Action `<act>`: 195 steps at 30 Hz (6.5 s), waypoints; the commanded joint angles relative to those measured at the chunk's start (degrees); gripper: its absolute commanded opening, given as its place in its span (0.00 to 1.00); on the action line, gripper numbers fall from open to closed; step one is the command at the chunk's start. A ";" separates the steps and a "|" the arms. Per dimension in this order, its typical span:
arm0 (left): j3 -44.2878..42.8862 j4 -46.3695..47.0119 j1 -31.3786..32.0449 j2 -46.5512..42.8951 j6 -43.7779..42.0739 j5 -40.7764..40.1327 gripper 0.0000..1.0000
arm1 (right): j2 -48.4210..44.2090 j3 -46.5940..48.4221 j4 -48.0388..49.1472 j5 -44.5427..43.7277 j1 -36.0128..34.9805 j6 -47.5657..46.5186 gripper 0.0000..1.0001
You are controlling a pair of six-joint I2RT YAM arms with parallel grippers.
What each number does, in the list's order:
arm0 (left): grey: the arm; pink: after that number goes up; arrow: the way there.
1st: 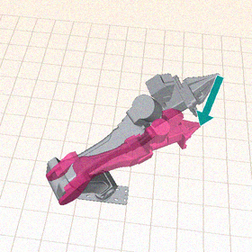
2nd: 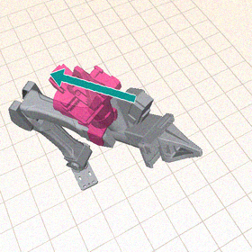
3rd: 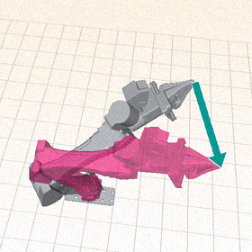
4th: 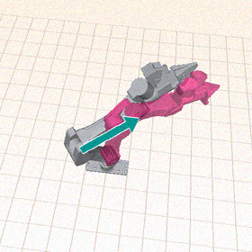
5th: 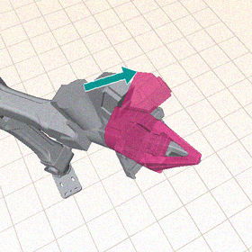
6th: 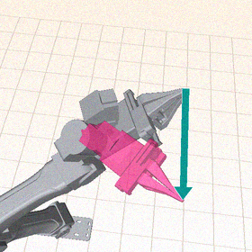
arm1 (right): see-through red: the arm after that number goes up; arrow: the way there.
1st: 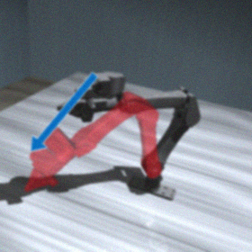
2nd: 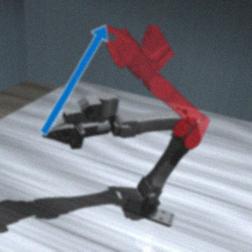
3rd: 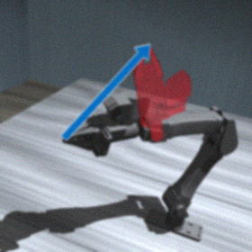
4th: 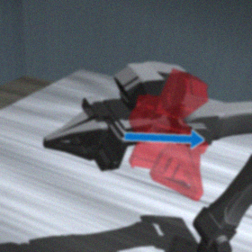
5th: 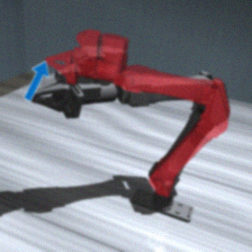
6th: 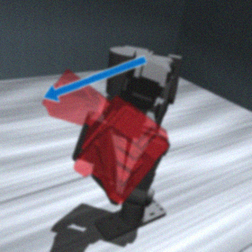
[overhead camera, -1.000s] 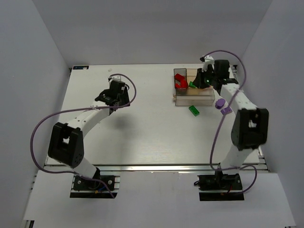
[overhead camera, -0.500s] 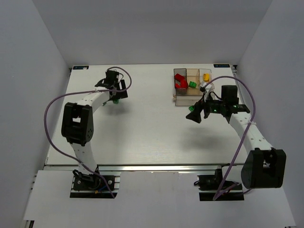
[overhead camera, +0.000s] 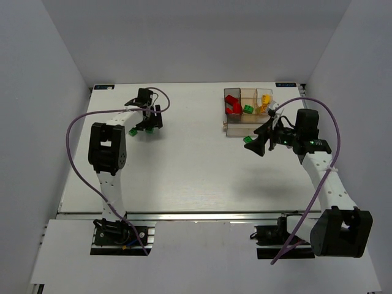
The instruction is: Sort the legos into containers by color
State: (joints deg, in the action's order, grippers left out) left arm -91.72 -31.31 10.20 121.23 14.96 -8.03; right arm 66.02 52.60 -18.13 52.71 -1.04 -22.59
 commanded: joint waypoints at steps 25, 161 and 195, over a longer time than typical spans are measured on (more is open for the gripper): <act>-1.01 -1.48 0.00 -0.55 -1.60 4.06 0.12 | -1.24 -1.53 1.34 7.67 9.56 1.67 0.87; -31.82 55.13 30.06 17.31 9.47 22.35 0.14 | 2.44 -1.90 -4.26 11.38 22.23 -3.67 0.80; 41.54 19.09 19.60 -56.98 -4.76 -17.89 0.98 | 32.32 6.72 12.25 -45.15 -10.12 7.03 0.86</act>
State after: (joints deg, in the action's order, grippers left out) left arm -51.03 -12.03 29.95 65.56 11.44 -24.34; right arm 96.40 56.64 -7.31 8.03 -10.66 -16.84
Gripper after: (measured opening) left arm 0.982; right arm 0.864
